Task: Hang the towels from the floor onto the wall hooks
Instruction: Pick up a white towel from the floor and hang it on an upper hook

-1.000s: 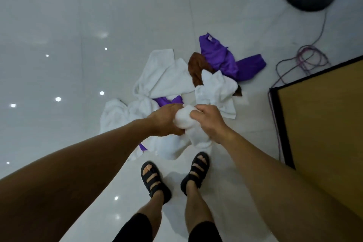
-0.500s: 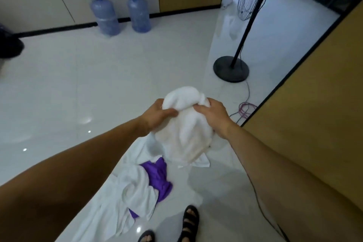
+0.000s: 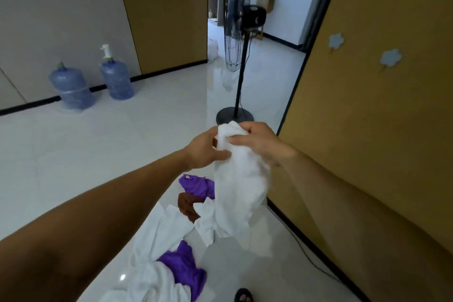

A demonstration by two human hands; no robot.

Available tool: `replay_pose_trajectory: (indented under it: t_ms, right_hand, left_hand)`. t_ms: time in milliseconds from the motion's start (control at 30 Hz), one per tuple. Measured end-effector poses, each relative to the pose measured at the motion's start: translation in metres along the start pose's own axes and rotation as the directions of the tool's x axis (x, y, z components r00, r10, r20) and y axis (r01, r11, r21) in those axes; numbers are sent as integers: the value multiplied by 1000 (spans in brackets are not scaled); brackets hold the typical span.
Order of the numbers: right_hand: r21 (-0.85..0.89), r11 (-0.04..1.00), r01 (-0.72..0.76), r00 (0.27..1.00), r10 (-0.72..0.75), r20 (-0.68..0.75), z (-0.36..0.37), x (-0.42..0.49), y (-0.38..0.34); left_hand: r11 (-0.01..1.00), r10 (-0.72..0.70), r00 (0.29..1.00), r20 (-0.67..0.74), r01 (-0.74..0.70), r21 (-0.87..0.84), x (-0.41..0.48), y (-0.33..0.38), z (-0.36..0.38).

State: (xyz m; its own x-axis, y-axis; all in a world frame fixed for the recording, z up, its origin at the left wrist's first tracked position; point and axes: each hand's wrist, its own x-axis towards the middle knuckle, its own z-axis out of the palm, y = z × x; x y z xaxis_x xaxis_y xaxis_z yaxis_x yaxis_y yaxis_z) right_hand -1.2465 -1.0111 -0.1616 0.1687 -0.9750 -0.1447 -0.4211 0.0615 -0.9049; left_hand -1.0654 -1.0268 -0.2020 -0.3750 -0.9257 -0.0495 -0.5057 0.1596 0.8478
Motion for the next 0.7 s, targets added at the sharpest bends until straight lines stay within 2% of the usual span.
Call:
replay_pose_trajectory:
  t_ms: [67, 133, 267, 333, 433, 500, 633, 700]
  right_hand:
    - [46, 999, 10, 999, -8, -48, -14, -19, -5]
    - [53, 998, -29, 994, 34, -102, -31, -38, -5]
    - [5, 962, -273, 955, 272, -119, -58, -75, 9]
    - [-15, 940, -341, 932, 336, -139, -68, -91, 14]
    - [-63, 938, -340, 919, 317, -232, -86, -114, 21]
    - [-51, 944, -327, 892, 290, -347, -101, -131, 27]
    - [-6, 978, -208, 800, 167, -576, -132, -163, 41]
    - [-5, 984, -177, 750, 132, -648, -142, -177, 47]
  left_hand:
    - [996, 35, 999, -3, -35, 83, 3, 16, -2]
    - [994, 72, 997, -22, -70, 81, 5, 35, -1]
    - [988, 139, 990, -8, -139, -71, 3, 72, 13]
    - [983, 176, 984, 39, -174, -60, 0, 85, 24]
    - [969, 238, 969, 66, -242, 59, -4, 102, 42]
    - [974, 206, 975, 82, -212, 75, -8, 114, 50]
    - [984, 128, 934, 333, -160, 72, -15, 140, 63]
    - [991, 108, 911, 397, -130, 29, -19, 159, 74]
